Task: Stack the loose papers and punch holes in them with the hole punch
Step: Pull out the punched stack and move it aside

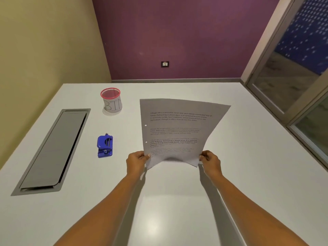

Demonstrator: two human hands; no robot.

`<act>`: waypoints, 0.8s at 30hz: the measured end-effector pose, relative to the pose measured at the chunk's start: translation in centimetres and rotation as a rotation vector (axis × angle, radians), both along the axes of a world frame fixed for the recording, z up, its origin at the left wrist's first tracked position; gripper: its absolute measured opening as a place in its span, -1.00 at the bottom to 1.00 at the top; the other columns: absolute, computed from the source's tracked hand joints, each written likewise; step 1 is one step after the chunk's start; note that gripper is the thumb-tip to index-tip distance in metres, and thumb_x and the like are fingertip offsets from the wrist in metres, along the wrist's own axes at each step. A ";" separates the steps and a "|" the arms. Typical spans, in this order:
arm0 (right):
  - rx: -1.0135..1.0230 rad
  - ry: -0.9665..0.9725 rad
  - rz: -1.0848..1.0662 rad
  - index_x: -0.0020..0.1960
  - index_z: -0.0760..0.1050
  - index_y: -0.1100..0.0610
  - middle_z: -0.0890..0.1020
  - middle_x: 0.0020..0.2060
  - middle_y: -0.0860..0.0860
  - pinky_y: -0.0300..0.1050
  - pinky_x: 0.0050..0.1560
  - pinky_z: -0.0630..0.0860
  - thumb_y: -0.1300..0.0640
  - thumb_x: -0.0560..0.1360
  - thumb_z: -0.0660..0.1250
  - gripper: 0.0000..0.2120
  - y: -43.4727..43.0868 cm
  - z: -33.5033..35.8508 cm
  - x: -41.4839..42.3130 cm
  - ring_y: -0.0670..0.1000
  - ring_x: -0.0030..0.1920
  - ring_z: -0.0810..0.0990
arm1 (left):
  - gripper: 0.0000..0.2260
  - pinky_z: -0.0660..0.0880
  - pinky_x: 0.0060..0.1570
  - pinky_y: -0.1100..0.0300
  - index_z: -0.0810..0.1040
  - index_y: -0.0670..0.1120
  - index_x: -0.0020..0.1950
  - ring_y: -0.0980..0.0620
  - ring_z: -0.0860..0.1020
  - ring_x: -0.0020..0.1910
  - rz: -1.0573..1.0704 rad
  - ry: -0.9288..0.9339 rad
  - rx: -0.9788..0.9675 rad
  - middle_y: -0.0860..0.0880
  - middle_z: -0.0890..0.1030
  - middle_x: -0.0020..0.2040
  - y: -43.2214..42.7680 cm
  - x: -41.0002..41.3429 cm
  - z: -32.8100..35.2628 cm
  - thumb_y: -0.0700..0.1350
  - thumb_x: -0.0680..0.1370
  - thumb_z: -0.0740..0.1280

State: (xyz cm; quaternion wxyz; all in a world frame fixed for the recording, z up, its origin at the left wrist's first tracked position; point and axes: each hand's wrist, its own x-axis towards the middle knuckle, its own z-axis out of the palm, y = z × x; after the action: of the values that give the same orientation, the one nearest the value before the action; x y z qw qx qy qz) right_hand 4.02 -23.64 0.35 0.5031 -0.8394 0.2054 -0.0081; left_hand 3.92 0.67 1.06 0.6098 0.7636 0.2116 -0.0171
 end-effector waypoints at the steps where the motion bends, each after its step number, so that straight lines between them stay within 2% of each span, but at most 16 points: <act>1: -0.006 -0.003 0.001 0.04 0.52 0.26 0.55 -0.13 0.07 -0.16 -0.09 0.34 0.29 0.54 0.16 -0.82 0.0 0.1 0.1 0.06 -0.12 0.46 | -0.84 0.46 -0.28 0.36 0.63 -0.24 0.03 0.00 0.56 -0.22 0.008 -0.003 -0.002 -0.07 0.62 -0.14 -0.1 0.1 0.0 -0.24 0.48 0.36; 3: -0.008 -0.007 0.004 0.03 0.52 0.24 0.55 -0.16 0.08 -0.15 -0.13 0.35 0.28 0.54 0.16 -0.83 -0.2 0.3 0.3 0.06 -0.16 0.46 | -0.87 0.43 -0.39 0.44 0.63 -0.22 -0.01 0.07 0.55 -0.30 0.024 -0.006 0.003 -0.06 0.62 -0.16 -0.1 0.3 0.2 -0.23 0.48 0.36; 6: 0.013 -0.017 0.023 -0.05 0.50 0.25 0.53 -0.22 0.11 -0.10 -0.18 0.37 0.27 0.55 0.17 -0.86 -0.6 0.6 0.8 0.08 -0.23 0.42 | -0.92 0.50 -0.18 0.17 0.64 -0.20 -0.08 -0.03 0.51 -0.29 0.046 -0.003 0.001 -0.08 0.61 -0.27 -0.3 0.7 0.4 -0.24 0.47 0.38; 8: 0.016 -0.019 0.034 -0.05 0.49 0.28 0.52 -0.22 0.12 -0.08 -0.17 0.38 0.27 0.55 0.17 -0.86 -1.0 0.8 1.4 0.08 -0.23 0.42 | -0.91 0.53 -0.16 0.10 0.64 -0.23 -0.07 -0.04 0.49 -0.29 0.064 0.002 -0.012 -0.09 0.59 -0.31 -0.6 1.1 0.5 -0.24 0.46 0.39; 11: -0.010 -0.025 0.055 -0.03 0.49 0.28 0.50 -0.27 0.12 -0.06 -0.17 0.39 0.26 0.56 0.18 -0.87 -1.7 0.8 2.4 0.09 -0.25 0.41 | -0.90 0.51 -0.34 0.26 0.64 -0.23 -0.07 -0.02 0.48 -0.40 0.074 0.006 0.016 -0.06 0.59 -0.34 -1.4 1.8 0.8 -0.23 0.46 0.39; 14: -0.036 -0.003 0.077 -0.04 0.49 0.23 0.49 -0.28 0.10 -0.05 -0.16 0.39 0.23 0.56 0.18 -0.87 -2.9 0.7 3.6 0.09 -0.26 0.41 | -0.88 0.54 -0.14 0.10 0.64 -0.26 -0.08 -0.04 0.50 -0.32 0.084 0.013 0.039 -0.12 0.61 -0.28 -2.5 2.8 0.8 -0.23 0.44 0.41; 15: -0.040 0.003 0.086 -0.04 0.49 0.21 0.50 -0.27 0.09 -0.06 -0.16 0.38 0.22 0.56 0.18 -0.88 -3.5 0.6 4.1 0.09 -0.26 0.42 | -0.88 0.53 -0.12 0.10 0.64 -0.26 -0.09 -0.04 0.50 -0.31 0.091 0.017 0.046 -0.12 0.62 -0.27 -3.0 3.1 0.9 -0.23 0.44 0.41; 20: -0.042 0.007 0.133 -0.01 0.50 0.21 0.50 -0.25 0.04 -0.13 -0.18 0.34 0.22 0.56 0.18 -0.87 -7.3 0.9 6.9 0.05 -0.27 0.40 | -0.91 0.36 -0.28 0.22 0.60 -0.21 -0.24 -0.03 0.40 -0.40 0.133 0.025 0.104 -0.05 0.53 -0.42 -6.9 4.8 1.2 -0.21 0.43 0.42; 24: -0.030 0.000 0.155 -0.05 0.50 0.23 0.49 -0.28 0.05 -0.17 -0.21 0.33 0.24 0.55 0.19 -0.88 -11.8 1.5 9.2 0.06 -0.28 0.40 | -0.90 0.35 -0.35 0.24 0.56 -0.18 -0.28 0.05 0.40 -0.46 0.153 0.017 0.115 0.00 0.52 -0.46 -11.6 6.5 1.8 -0.22 0.42 0.42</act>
State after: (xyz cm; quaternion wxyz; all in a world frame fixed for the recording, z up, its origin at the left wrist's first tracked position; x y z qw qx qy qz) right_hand 13.21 -35.47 1.90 0.4897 -0.8602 0.1397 0.0280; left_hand 10.44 -10.89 2.90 0.5628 0.7787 0.2750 0.0353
